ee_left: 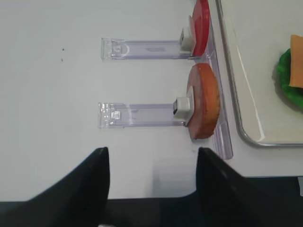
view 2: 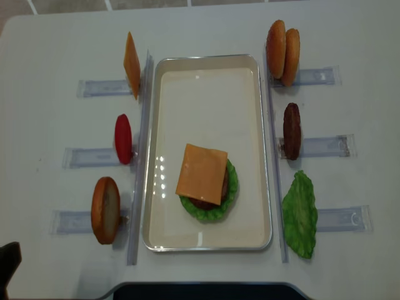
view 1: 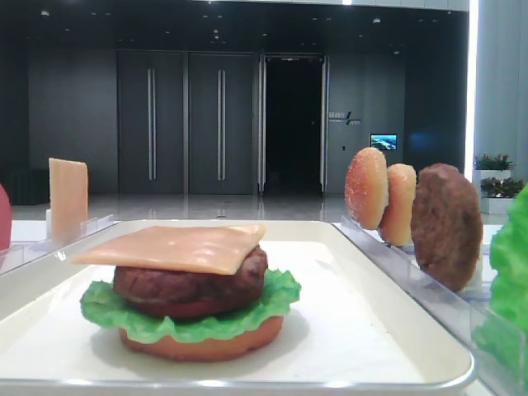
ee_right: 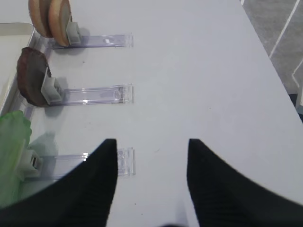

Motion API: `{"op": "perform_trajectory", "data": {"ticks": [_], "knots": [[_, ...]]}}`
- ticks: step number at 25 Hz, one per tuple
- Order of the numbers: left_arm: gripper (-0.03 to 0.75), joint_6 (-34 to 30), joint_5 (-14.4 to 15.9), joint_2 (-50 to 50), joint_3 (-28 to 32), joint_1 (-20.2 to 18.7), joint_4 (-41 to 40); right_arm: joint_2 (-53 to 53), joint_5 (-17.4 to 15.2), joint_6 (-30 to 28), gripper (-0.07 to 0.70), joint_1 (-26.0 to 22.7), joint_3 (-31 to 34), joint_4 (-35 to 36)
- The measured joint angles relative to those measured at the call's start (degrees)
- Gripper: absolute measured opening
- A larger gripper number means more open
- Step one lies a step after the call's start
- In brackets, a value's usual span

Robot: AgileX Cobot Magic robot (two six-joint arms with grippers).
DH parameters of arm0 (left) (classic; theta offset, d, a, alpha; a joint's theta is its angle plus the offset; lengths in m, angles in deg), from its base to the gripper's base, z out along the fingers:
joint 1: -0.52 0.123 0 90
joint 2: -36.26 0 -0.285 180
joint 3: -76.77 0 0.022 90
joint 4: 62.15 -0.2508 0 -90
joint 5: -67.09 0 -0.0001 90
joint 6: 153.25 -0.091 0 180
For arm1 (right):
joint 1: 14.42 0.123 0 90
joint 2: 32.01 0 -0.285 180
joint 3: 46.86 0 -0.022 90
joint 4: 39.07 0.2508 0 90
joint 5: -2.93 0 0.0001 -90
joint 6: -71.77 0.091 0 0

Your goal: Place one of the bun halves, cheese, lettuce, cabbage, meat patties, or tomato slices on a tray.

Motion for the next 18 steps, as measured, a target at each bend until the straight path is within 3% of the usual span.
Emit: {"op": "perform_trajectory", "data": {"ticks": [7,14,18], "knots": [[0.445,-0.44,-0.33,5.00,3.43,0.00,0.04,0.00,0.00,0.00,0.356,0.00,0.00,0.00],[0.445,-1.01,-4.79,7.34,3.63,0.00,0.49,0.00,0.00,0.00,0.356,0.00,0.00,0.00],[0.445,-1.34,-5.74,7.62,4.14,0.00,0.55,0.00,0.00,0.00,0.356,0.00,0.00,0.00]]}}
